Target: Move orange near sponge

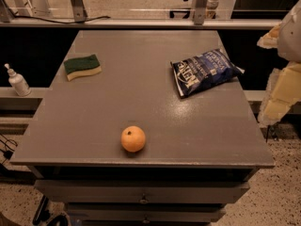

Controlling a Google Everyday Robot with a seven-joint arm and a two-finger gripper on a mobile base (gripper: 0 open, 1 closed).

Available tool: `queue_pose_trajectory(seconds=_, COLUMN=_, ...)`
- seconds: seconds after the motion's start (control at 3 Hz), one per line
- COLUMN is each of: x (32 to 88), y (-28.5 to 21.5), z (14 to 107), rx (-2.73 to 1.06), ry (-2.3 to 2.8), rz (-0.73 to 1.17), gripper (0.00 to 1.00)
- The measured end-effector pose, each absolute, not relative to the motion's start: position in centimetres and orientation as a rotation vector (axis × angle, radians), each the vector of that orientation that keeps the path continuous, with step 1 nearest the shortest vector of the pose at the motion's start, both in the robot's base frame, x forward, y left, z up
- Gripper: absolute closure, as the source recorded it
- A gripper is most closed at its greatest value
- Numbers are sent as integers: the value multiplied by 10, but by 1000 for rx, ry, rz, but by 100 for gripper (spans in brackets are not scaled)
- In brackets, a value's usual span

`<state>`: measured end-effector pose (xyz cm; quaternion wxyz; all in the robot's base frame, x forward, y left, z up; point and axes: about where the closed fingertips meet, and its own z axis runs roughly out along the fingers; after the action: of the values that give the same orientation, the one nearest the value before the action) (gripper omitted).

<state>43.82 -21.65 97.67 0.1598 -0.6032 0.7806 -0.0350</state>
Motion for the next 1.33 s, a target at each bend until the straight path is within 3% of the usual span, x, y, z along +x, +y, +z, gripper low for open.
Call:
queue_pose_trajectory(seconds=0.67, x=445, y=-211, z=968, rx=-1688, ry=2215, rz=-27, gripper=0)
queue_pose_trajectory(seconds=1.33, x=443, y=-153, z=940, rx=-1557, ry=2101, rz=238, gripper=0)
